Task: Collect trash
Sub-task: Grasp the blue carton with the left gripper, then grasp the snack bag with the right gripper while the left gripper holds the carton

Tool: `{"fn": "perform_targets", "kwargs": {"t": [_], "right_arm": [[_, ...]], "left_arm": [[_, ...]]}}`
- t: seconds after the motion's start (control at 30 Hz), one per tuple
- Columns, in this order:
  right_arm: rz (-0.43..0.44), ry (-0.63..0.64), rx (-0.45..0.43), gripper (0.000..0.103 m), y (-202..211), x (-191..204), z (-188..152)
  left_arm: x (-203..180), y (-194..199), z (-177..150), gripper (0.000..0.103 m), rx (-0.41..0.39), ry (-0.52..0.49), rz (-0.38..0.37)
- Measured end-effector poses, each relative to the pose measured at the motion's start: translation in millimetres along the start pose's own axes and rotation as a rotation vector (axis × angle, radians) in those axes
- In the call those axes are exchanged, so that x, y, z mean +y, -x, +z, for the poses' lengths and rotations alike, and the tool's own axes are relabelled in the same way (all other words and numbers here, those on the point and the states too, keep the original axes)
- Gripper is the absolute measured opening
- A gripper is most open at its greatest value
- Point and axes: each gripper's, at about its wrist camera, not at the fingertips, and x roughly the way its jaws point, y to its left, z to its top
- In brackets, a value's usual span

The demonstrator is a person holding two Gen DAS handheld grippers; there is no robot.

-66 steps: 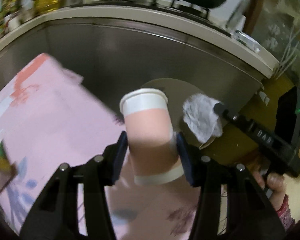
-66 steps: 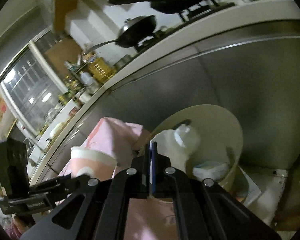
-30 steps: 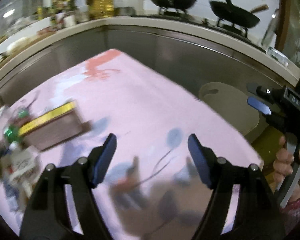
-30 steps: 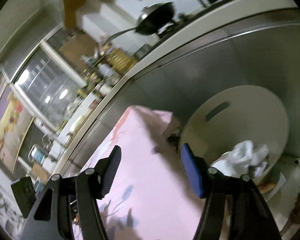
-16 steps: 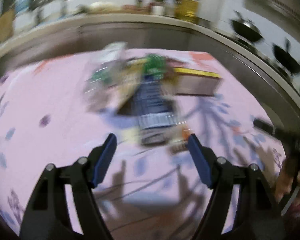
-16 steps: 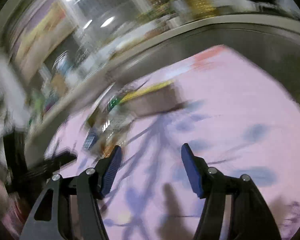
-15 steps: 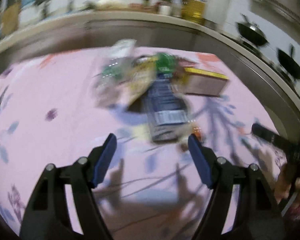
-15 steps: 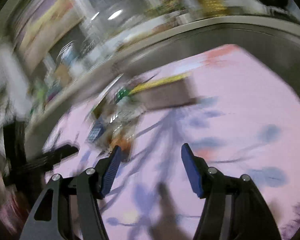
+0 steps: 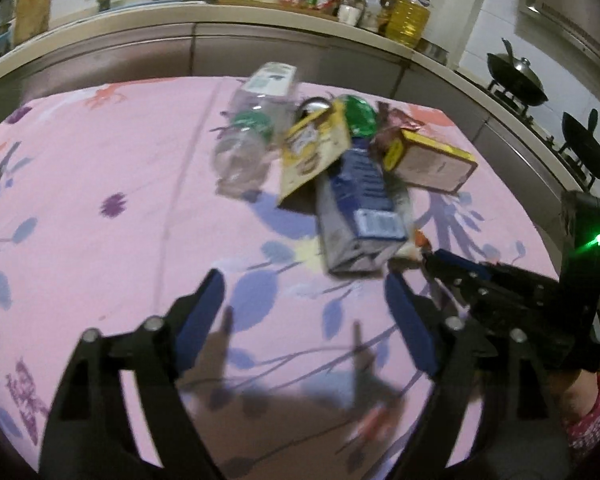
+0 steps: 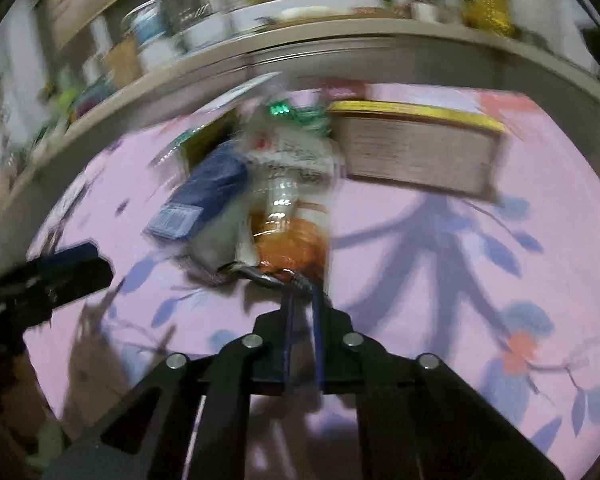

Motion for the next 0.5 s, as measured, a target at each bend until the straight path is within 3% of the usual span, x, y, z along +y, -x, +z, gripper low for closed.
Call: {"fn": "perform_targets", "kwargs": {"t": [0.27, 0.37, 0.43, 0.5], "right_arm": [[0.007, -0.166, -0.035, 0.007, 33, -47, -19], [0.054, -0.222, -0.038, 0.008, 36, -52, -23], [0.081, -0.238, -0.047, 0.015, 35, -50, -24], [0.126, -0.26, -0.047, 0.05, 34, -47, -21]], "left_arm": [[-39, -41, 23, 0.081, 0.017, -0.053, 0.018], [-44, -53, 28, 0.064, 0.017, -0.06, 0.051], [-41, -61, 30, 0.05, 0.043, -0.045, 0.06], [-37, -60, 29, 0.05, 0.029, -0.033, 0.059]]}}
